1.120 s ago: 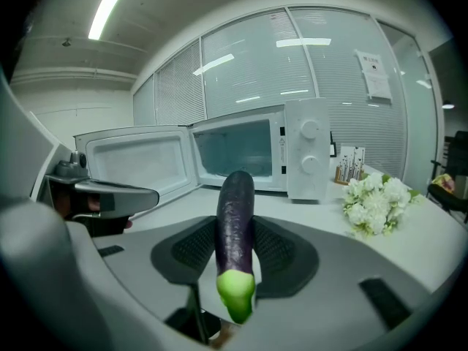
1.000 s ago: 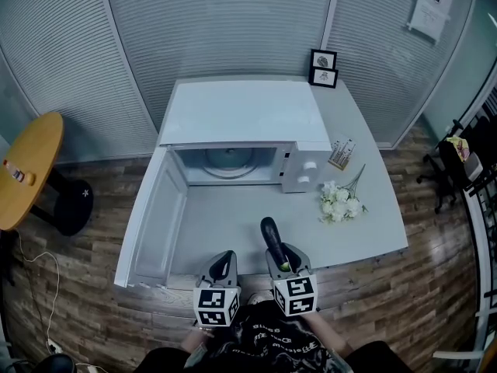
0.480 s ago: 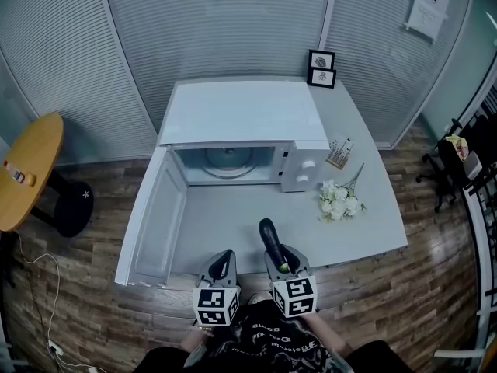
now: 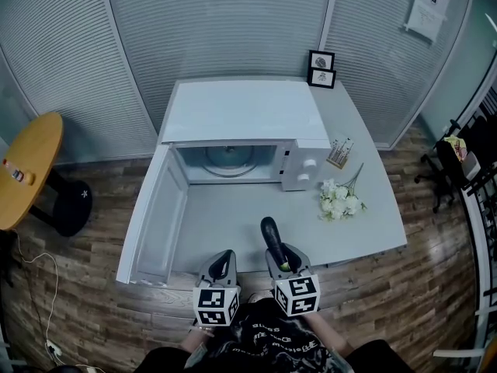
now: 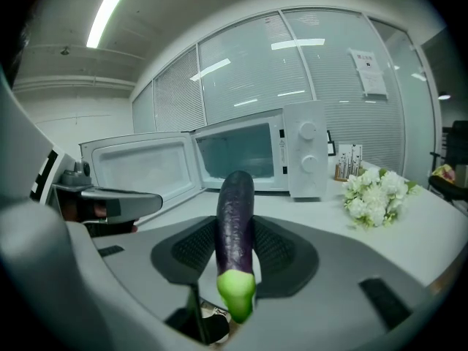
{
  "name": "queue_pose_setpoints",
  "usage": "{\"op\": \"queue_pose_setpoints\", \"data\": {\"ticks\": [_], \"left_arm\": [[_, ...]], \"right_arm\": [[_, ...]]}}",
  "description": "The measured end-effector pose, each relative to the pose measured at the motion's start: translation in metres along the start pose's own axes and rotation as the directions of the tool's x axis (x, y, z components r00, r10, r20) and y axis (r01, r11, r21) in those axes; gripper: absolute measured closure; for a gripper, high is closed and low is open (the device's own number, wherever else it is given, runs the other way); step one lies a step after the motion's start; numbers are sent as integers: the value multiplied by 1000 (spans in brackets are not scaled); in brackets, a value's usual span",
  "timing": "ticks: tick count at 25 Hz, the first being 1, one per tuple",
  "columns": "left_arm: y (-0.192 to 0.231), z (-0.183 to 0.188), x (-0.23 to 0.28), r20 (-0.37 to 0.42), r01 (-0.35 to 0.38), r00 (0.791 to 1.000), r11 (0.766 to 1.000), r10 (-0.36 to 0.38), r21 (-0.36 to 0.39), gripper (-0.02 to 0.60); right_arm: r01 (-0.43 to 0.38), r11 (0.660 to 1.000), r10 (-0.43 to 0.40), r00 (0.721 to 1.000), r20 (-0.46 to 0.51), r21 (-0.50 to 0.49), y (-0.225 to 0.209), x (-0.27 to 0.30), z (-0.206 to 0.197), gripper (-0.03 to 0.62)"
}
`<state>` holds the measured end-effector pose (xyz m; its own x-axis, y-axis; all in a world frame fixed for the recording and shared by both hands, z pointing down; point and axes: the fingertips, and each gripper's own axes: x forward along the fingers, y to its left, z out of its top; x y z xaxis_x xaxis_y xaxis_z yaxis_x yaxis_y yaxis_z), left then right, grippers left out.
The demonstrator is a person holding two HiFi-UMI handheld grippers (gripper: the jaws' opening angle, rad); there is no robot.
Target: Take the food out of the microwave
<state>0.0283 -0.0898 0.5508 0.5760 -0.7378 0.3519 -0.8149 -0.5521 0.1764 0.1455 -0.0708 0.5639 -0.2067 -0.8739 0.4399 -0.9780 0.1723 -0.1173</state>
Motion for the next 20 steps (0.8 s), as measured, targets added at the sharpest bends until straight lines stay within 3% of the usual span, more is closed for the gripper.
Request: {"op": "queue_pose_setpoints", "data": {"ticks": [20], "left_arm": [[1,-5,-4,-10,2,1000,1000,-2,1,574]], "right_arm": [[0,1000,0,1000,5,15,4,-3,-1,439]]}}
